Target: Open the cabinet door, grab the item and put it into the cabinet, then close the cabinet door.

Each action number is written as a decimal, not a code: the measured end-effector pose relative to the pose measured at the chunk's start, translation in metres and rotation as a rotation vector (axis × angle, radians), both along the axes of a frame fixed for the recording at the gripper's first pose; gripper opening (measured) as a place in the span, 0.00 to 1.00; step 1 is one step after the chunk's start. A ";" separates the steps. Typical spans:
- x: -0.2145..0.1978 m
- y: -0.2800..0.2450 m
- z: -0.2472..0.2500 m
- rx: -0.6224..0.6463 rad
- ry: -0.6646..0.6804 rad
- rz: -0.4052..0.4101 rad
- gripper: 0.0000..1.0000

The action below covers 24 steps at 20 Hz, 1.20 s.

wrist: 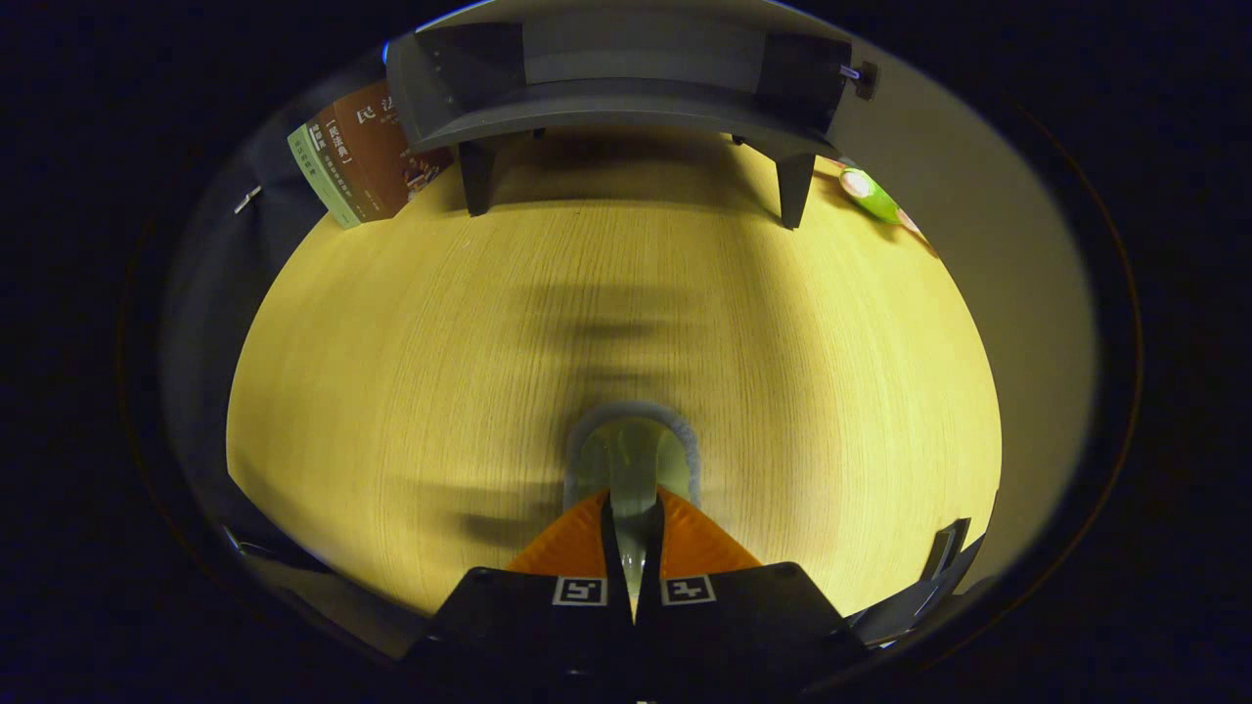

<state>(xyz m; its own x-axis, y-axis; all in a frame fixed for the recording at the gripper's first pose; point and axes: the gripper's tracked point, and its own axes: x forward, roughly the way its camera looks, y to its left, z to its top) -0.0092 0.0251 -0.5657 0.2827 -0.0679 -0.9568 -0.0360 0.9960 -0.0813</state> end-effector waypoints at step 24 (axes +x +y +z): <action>0.190 0.025 0.293 0.067 -0.654 0.092 0.05</action>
<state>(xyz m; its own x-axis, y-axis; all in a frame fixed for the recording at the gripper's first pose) 0.1809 0.0498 -0.2729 0.8087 0.0380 -0.5870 -0.0855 0.9949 -0.0534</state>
